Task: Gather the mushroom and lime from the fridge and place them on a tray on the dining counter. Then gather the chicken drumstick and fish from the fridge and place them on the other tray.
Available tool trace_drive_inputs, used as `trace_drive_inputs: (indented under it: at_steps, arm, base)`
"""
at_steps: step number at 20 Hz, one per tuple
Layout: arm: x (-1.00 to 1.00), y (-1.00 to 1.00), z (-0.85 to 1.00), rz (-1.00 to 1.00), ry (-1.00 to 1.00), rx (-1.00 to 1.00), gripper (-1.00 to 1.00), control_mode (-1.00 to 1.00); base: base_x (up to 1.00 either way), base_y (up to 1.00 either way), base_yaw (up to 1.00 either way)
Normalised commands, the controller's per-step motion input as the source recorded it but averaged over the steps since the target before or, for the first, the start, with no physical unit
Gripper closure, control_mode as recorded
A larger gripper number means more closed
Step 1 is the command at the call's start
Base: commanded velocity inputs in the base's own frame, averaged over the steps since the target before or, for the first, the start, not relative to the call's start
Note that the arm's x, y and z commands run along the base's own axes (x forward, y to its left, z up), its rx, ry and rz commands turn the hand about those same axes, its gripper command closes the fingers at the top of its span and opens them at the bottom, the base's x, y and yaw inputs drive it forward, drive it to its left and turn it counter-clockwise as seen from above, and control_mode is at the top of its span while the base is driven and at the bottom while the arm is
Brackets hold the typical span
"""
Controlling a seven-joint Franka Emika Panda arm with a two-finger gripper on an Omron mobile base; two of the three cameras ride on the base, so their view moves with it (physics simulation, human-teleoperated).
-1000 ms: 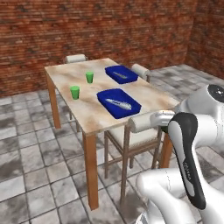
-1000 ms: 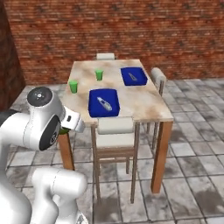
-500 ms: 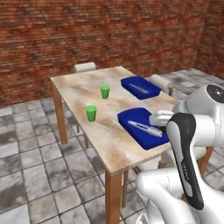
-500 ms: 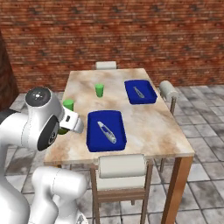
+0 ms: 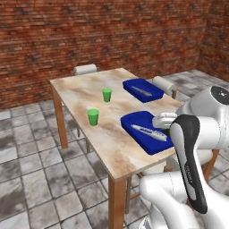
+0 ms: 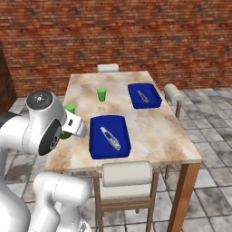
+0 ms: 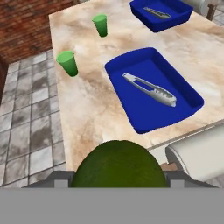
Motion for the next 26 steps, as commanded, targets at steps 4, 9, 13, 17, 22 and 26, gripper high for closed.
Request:
trace_drive_inputs:
  at_steps: [4,9,13,17,22,26]
  arm:
    - [0.00,0.00,0.00,0.00,0.00,0.00,1.00,1.00]
    - [0.00,0.00,0.00,0.00,0.00,0.00,1.00,1.00]
    - [0.00,0.00,0.00,0.00,0.00,0.00,1.00,1.00]
    - [0.00,0.00,0.00,0.00,0.00,0.00,1.00,1.00]
    - [0.17,0.00,0.00,0.00,0.01,0.00,1.00,-1.00]
    - [1.00,-0.07,-0.03,0.00,0.12,0.00,1.00,-1.00]
  base:
    - [0.00,0.00,0.00]
    - [0.00,0.00,0.00]
    - [0.00,0.00,0.00]
    - [0.02,0.00,0.00]
    - [0.37,0.00,0.00]
    - [0.00,0.00,0.00]
